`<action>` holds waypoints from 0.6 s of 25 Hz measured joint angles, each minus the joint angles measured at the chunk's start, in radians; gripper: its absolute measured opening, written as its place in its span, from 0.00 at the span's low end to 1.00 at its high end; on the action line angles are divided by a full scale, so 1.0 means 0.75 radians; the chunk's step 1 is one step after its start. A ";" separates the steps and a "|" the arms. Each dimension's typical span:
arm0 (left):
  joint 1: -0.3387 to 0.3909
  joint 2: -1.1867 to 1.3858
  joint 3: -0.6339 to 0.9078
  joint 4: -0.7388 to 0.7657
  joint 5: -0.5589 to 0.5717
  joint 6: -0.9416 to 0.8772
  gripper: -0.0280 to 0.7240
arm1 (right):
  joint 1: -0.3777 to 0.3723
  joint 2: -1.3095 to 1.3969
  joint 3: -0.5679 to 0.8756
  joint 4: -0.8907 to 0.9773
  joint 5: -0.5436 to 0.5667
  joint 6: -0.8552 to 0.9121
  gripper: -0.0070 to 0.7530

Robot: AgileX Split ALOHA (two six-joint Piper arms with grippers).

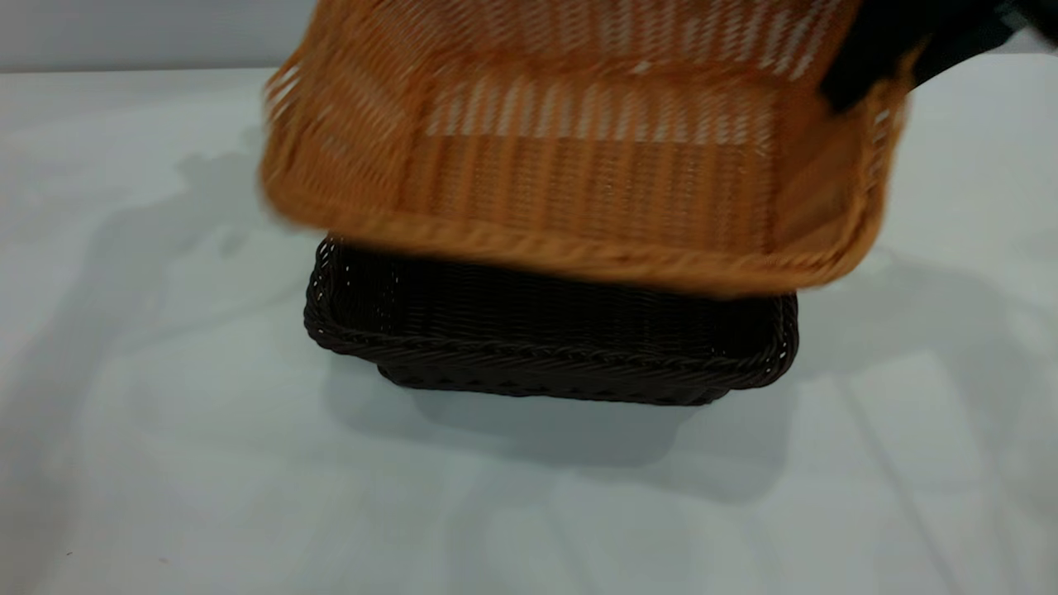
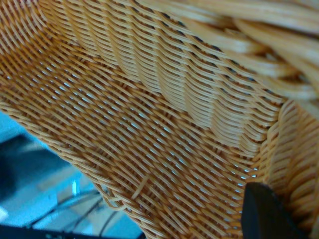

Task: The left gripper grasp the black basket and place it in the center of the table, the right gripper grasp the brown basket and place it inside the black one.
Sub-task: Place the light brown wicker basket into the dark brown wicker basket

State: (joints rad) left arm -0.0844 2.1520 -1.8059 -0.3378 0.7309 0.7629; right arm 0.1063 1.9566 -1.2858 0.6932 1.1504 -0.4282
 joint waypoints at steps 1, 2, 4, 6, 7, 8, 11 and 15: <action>0.000 0.000 0.000 0.000 0.004 0.000 0.74 | 0.028 0.023 0.000 0.000 -0.001 0.000 0.10; 0.000 0.000 0.000 0.000 0.010 0.000 0.74 | 0.049 0.046 0.000 0.000 -0.001 0.000 0.10; 0.000 0.000 0.000 0.000 0.018 0.000 0.74 | 0.069 0.087 0.000 0.000 -0.005 0.000 0.10; 0.000 0.000 0.000 0.000 0.019 0.000 0.74 | 0.070 0.118 -0.001 0.009 -0.031 0.001 0.10; 0.000 0.000 0.000 0.000 0.023 0.000 0.74 | 0.070 0.132 -0.004 0.009 -0.044 0.001 0.10; 0.000 0.000 0.000 0.000 0.025 0.000 0.74 | 0.070 0.144 -0.012 0.007 -0.053 0.001 0.10; 0.000 0.000 0.000 -0.001 0.026 0.000 0.74 | 0.070 0.181 -0.064 -0.004 -0.060 0.006 0.10; 0.000 0.000 0.000 -0.001 0.028 0.000 0.74 | 0.070 0.225 -0.126 -0.012 -0.055 0.029 0.10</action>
State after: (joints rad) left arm -0.0844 2.1520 -1.8059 -0.3384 0.7518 0.7629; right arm 0.1589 2.1250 -1.3803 0.6842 1.1090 -0.4062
